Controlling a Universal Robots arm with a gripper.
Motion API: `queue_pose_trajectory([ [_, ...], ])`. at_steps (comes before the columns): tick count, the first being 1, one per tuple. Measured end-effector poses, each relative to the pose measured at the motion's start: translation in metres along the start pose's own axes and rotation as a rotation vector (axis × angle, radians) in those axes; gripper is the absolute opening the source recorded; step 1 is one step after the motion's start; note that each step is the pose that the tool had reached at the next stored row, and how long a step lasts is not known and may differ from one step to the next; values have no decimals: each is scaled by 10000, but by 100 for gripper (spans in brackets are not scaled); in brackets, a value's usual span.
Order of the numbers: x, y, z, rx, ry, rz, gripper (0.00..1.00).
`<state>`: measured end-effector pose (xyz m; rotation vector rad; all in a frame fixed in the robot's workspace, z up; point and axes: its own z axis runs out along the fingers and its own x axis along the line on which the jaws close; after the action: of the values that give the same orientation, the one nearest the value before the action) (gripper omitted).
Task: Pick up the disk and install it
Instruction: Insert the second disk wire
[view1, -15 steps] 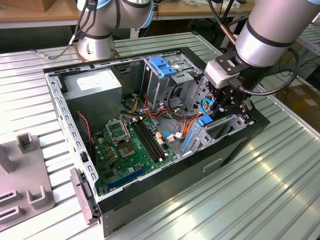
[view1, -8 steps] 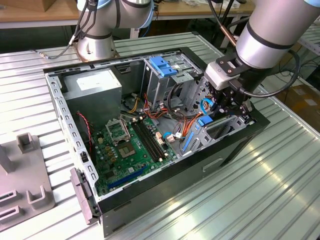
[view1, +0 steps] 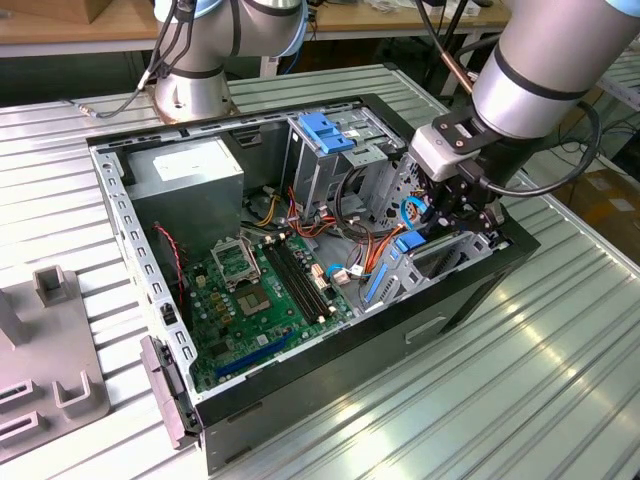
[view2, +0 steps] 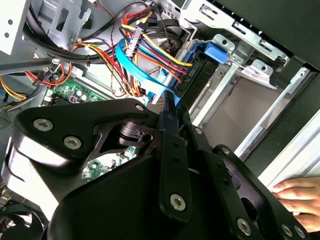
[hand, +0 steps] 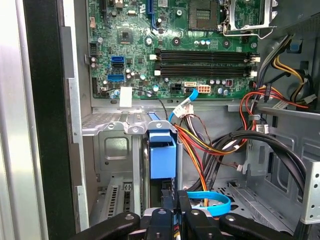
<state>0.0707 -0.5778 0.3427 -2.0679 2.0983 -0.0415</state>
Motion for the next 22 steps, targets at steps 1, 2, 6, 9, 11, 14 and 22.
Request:
queue_pose_trajectory([
  [1,-2,-4,-12,0,2,0,16],
  [2,-3,-6,-20,0,6,0,16],
  [6,1,-8,-23,1,-10,2,16],
  [9,12,-8,-24,0,-27,5,16],
  [11,16,-8,-25,0,-39,7,16],
  [14,22,-7,-21,0,-55,9,16],
  [22,32,2,40,0,-113,18,16],
])
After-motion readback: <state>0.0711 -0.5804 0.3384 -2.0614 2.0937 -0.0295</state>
